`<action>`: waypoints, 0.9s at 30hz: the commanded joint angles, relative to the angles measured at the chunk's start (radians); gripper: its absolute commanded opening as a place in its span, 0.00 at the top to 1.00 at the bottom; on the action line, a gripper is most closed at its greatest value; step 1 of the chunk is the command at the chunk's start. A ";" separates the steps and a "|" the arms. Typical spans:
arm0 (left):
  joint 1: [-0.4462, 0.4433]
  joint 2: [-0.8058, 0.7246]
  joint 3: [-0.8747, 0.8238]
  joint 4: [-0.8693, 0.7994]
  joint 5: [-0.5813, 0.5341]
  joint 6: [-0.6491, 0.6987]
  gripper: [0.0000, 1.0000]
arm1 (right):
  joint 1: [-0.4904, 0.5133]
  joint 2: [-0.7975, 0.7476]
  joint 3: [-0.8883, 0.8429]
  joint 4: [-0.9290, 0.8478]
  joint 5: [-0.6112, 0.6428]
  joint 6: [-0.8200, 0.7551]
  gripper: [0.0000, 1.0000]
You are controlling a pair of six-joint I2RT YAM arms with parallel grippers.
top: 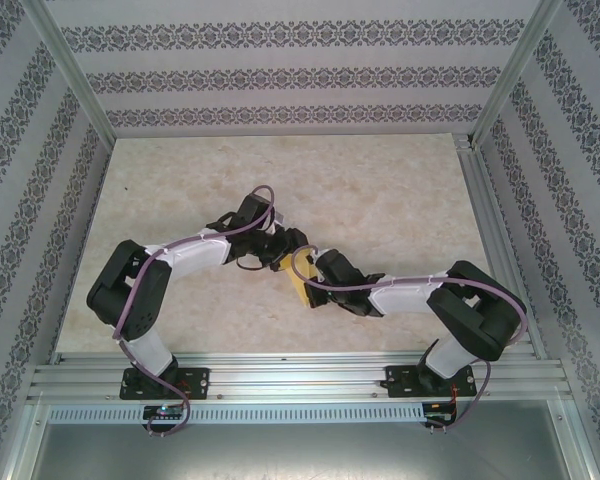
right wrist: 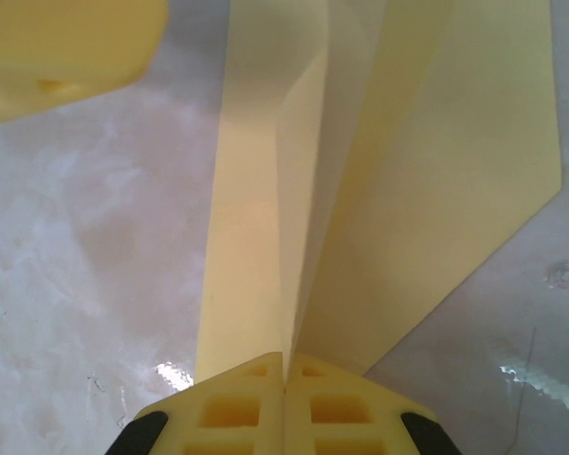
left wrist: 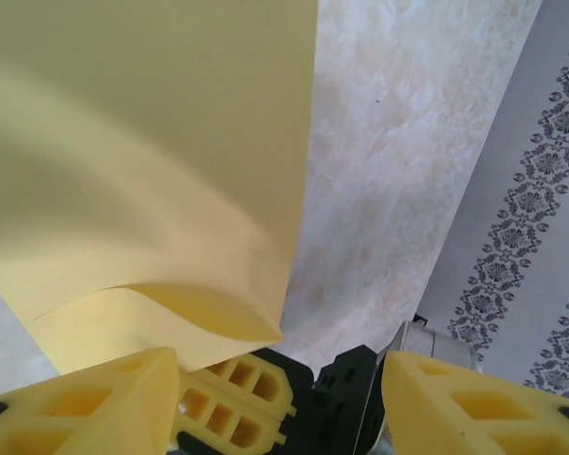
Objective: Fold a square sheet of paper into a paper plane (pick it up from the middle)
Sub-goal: Fold the wing for the fifth time at the center of the table.
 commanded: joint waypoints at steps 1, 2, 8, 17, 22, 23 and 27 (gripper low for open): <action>-0.027 0.001 -0.023 0.043 0.012 -0.092 0.41 | 0.031 -0.005 -0.011 0.048 0.083 -0.060 1.00; -0.031 0.006 -0.021 0.043 0.011 -0.100 0.42 | 0.042 -0.005 -0.007 0.042 0.102 -0.075 1.00; -0.044 0.031 -0.019 0.041 0.023 -0.122 0.45 | 0.069 0.000 0.000 0.014 0.174 -0.115 1.00; -0.057 0.055 -0.002 -0.052 0.015 -0.115 0.50 | 0.093 0.013 0.014 0.001 0.217 -0.131 1.00; -0.060 0.069 0.007 -0.076 0.013 -0.107 0.57 | 0.096 0.022 0.020 0.002 0.222 -0.139 1.00; -0.061 0.074 0.009 -0.080 0.012 -0.101 0.59 | 0.098 0.022 0.020 0.005 0.225 -0.139 1.00; -0.060 0.095 0.032 -0.113 0.011 -0.078 0.64 | 0.097 0.016 0.007 0.027 0.226 -0.140 1.00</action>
